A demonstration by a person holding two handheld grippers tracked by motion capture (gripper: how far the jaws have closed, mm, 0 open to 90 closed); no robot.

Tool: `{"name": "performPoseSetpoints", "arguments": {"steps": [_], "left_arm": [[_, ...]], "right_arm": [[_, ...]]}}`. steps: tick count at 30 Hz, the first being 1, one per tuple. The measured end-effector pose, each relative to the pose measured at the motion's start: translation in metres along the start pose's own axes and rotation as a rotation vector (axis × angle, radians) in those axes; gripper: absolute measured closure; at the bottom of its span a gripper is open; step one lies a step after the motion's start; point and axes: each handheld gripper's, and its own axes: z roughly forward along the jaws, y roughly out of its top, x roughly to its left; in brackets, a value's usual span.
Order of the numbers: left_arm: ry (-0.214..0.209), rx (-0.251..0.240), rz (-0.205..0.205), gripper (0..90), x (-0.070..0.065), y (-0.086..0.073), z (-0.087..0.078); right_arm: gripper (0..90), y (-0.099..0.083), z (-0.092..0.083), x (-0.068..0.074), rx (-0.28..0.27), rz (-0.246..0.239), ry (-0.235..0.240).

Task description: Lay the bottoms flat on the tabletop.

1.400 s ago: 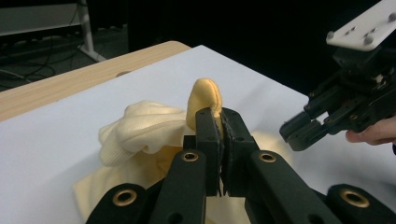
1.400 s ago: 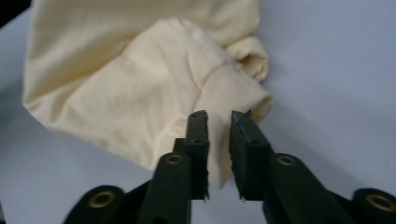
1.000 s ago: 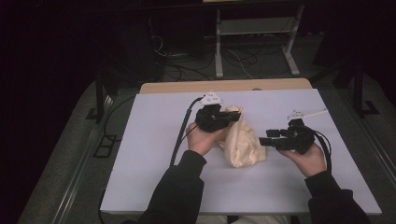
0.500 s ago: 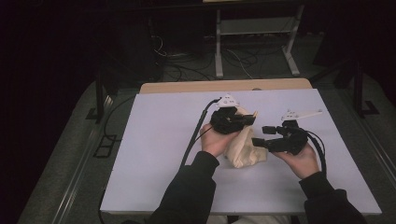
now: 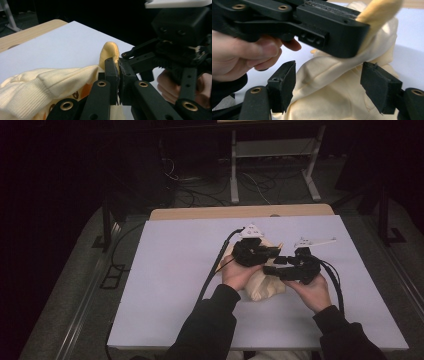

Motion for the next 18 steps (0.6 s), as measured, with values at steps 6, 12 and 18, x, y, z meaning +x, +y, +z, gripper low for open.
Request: {"name": "performPoseSetpoints", "arguments": {"steps": [6,12,18], "left_arm": [[-0.007,0.000,-0.005,85.6,0.0000,-0.0003,0.0008],[-0.007,0.001,-0.008,85.5,0.0006,-0.0012,0.0011],[-0.007,0.004,-0.016,85.3,0.0016,-0.0030,0.0016]], "right_arm": [[47.4,-0.0003,0.0003,0.0001,0.000,-0.009,-0.045],[69.6,-0.0002,-0.0010,-0.0035,0.018,0.003,-0.060],[80.2,0.0001,-0.0006,-0.0025,0.037,-0.029,-0.099]]}}
